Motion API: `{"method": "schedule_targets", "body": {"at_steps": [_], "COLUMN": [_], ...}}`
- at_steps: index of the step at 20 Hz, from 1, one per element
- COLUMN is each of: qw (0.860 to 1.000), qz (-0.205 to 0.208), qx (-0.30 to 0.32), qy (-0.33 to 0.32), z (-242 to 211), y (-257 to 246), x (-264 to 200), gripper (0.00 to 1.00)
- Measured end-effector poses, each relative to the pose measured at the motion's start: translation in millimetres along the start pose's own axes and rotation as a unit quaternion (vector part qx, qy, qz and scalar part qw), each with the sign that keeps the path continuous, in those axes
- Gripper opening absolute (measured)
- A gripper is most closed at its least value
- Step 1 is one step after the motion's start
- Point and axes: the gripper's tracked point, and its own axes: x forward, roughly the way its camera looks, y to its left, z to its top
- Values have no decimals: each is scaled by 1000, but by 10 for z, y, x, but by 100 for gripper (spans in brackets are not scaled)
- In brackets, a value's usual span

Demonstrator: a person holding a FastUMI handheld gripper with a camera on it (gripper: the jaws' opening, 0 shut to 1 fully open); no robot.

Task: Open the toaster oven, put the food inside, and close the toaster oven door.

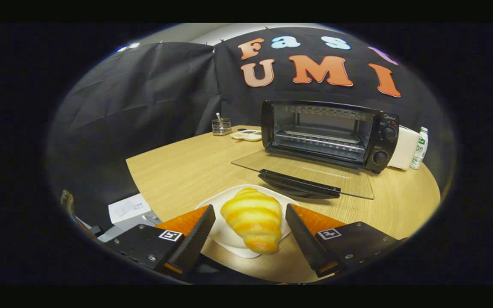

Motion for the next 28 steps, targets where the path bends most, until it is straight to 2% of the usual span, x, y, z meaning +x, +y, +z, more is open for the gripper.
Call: {"method": "schedule_targets", "body": {"at_steps": [4, 6, 8, 12, 17, 20, 24, 28], "qw": [999, 999, 999, 999, 995, 987, 969, 954], "qz": [-16, -22, -19, -12, 11, 36, 61, 77], "qx": [-23, -23, -6, 32, 94, 156, 239, 284], "qy": [19, 35, 33, 37, 14, 0, -28, -62], "z": [-113, -196, -171, -152, 8, 125, 331, 592], "y": [-9, -58, -66, -77, -92, -61, -90, -131], "x": [63, 90, 93, 66, -11, -39, -37, -6], "gripper": [98, 94, 84, 75, 73, 73, 73, 72]}}
